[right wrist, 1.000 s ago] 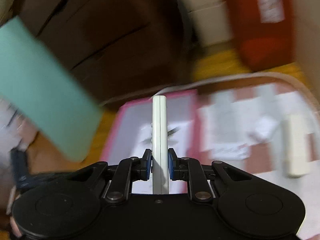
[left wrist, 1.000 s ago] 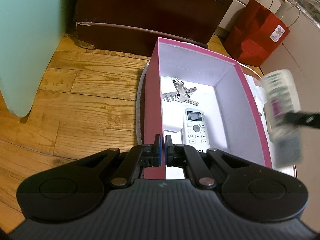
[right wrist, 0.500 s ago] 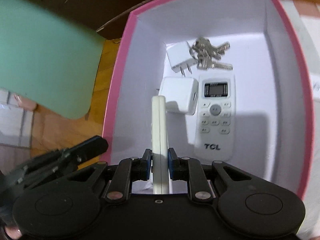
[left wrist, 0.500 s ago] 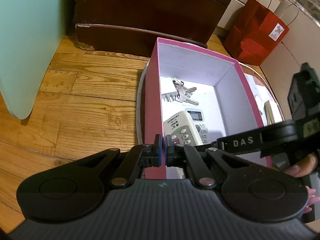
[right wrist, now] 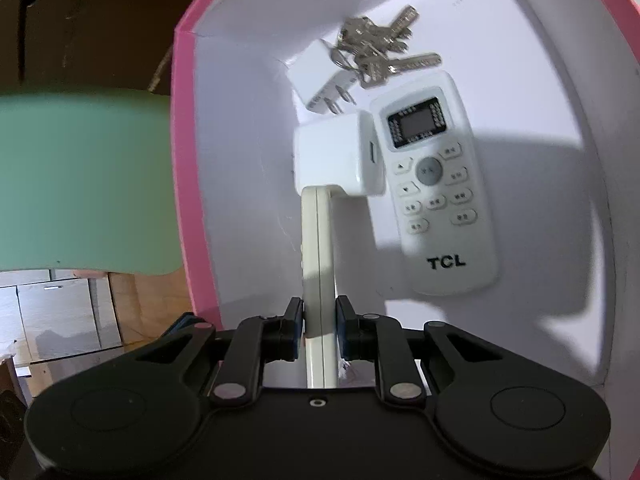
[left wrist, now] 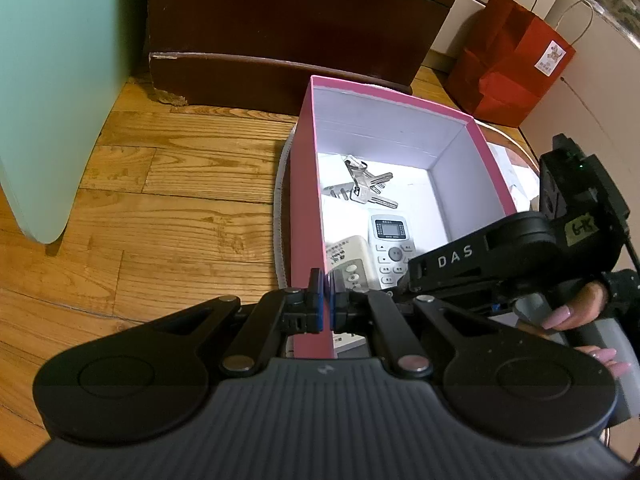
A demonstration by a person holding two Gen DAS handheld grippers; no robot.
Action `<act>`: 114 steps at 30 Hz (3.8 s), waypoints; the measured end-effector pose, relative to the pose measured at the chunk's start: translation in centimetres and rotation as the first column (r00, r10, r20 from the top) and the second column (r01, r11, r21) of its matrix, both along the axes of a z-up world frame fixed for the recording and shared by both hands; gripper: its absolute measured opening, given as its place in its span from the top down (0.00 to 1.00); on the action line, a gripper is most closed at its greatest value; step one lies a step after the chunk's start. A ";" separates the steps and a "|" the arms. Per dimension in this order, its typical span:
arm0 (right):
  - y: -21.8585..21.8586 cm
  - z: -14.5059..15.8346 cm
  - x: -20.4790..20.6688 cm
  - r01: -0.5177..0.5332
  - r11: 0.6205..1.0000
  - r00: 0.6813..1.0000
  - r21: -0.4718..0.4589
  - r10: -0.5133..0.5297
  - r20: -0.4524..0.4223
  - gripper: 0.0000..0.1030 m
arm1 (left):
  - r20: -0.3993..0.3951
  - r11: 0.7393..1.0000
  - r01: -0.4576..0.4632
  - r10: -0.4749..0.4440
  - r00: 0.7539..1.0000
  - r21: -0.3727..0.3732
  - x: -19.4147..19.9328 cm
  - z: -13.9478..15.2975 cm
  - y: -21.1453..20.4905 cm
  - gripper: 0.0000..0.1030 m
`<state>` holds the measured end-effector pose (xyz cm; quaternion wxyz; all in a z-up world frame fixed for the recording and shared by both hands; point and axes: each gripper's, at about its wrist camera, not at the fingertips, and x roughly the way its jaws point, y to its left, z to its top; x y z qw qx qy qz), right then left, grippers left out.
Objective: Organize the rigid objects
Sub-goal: 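Carry the beige remote into the box beside the TCL remote and release, then reach the right tool to the large white charger and grasp it, then carry the large charger into the box and open the right tool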
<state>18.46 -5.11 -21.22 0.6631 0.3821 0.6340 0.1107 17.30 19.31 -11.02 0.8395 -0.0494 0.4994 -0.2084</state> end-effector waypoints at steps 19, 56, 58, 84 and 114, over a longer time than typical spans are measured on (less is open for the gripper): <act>-8.1 14.1 -11.1 -0.042 0.883 0.728 -0.468 0.348 0.590 0.60 | 0.001 1.000 0.000 0.000 1.000 0.004 -0.2 -0.1 -0.2 0.98; -19.5 0.7 2.5 0.281 0.630 0.953 -0.724 -0.095 0.288 0.37 | 0.007 0.999 -0.011 0.011 1.000 0.038 -0.4 -0.3 -0.8 0.97; -19.7 0.6 1.7 0.275 0.636 0.953 -0.721 -0.079 0.294 0.38 | 0.008 0.999 -0.011 0.011 1.000 0.038 -0.4 -0.3 -0.8 0.97; -13.1 8.6 -11.6 0.310 0.752 0.836 -0.582 0.076 0.543 0.45 | 0.006 0.999 -0.012 0.012 1.000 0.033 -0.5 -0.5 -0.8 0.97; 2.4 10.4 -10.1 -0.082 0.842 0.763 -0.534 0.398 0.509 0.45 | -0.007 1.000 -0.010 0.010 1.000 -0.010 -0.1 -0.8 0.1 0.97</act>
